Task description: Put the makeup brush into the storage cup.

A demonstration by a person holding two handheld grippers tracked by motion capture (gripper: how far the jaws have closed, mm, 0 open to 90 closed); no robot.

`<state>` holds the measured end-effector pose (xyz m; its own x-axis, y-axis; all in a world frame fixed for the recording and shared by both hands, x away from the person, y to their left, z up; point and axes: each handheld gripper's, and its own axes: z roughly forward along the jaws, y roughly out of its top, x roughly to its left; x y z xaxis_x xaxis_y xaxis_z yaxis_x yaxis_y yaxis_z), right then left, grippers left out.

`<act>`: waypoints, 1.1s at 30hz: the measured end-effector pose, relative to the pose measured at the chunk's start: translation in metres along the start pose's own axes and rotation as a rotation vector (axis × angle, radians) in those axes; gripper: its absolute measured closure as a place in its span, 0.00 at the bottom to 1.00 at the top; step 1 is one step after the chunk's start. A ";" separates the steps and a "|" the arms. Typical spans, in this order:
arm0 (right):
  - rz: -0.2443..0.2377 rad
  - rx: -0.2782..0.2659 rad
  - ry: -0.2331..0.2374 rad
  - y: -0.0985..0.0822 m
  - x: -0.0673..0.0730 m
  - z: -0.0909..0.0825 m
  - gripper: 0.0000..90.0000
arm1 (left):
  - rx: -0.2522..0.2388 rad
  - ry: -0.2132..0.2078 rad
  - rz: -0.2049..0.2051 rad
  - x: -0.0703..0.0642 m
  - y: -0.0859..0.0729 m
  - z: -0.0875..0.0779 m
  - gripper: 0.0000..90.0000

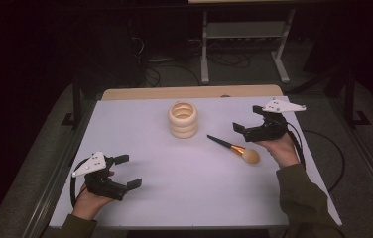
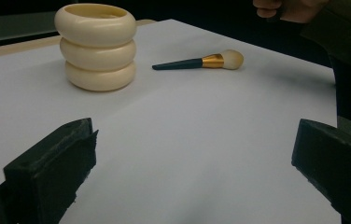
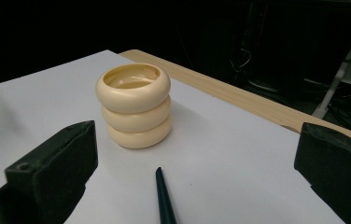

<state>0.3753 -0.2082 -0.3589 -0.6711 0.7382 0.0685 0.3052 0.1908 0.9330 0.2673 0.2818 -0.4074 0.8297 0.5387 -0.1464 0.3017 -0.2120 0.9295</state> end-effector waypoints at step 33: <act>-0.024 0.138 0.019 0.007 -0.010 0.023 0.00 | -0.015 -0.005 -0.006 -0.001 0.000 0.000 0.00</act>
<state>0.3995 -0.1992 -0.3611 -0.6914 0.7204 0.0547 0.3781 0.2962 0.8771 0.2665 0.2819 -0.4073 0.8301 0.5361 -0.1534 0.2997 -0.1969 0.9335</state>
